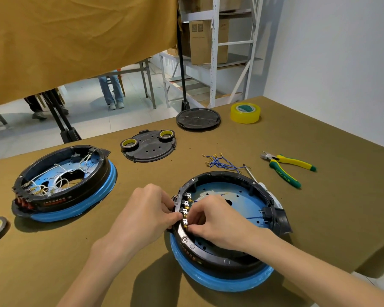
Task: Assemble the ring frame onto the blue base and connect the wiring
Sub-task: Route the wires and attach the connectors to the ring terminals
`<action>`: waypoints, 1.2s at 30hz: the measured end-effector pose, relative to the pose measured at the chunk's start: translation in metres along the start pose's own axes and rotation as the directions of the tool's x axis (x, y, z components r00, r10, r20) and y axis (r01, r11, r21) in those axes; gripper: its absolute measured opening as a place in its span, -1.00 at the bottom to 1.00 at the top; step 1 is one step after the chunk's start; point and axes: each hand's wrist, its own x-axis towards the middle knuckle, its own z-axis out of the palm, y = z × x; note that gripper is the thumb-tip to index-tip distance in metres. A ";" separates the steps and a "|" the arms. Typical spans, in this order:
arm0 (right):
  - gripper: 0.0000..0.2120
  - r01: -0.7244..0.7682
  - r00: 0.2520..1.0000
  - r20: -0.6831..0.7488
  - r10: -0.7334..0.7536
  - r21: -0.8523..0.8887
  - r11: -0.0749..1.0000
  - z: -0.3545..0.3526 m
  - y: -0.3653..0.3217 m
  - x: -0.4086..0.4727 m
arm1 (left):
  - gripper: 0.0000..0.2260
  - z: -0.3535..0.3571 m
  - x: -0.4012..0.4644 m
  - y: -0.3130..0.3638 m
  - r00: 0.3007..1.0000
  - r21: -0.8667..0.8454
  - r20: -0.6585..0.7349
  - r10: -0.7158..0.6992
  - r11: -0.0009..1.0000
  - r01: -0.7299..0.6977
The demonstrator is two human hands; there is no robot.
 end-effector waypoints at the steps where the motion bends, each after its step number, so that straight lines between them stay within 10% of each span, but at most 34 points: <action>1: -0.95 0.003 1.000 0.012 -0.003 0.004 1.000 -0.001 0.000 0.000 | -0.74 -0.001 0.001 -0.001 1.000 -0.011 0.017 -0.002 1.000 0.002; 13: -0.84 0.048 0.999 -0.003 -0.052 -0.326 0.944 -0.018 -0.004 0.007 | -0.82 -0.004 0.007 -0.002 0.994 -0.039 0.109 -0.017 0.999 0.021; 36: -0.89 -0.035 0.994 -0.104 0.018 -0.166 0.986 -0.021 0.001 0.021 | -0.79 -0.001 0.010 0.000 0.996 -0.032 0.091 0.004 0.999 -0.001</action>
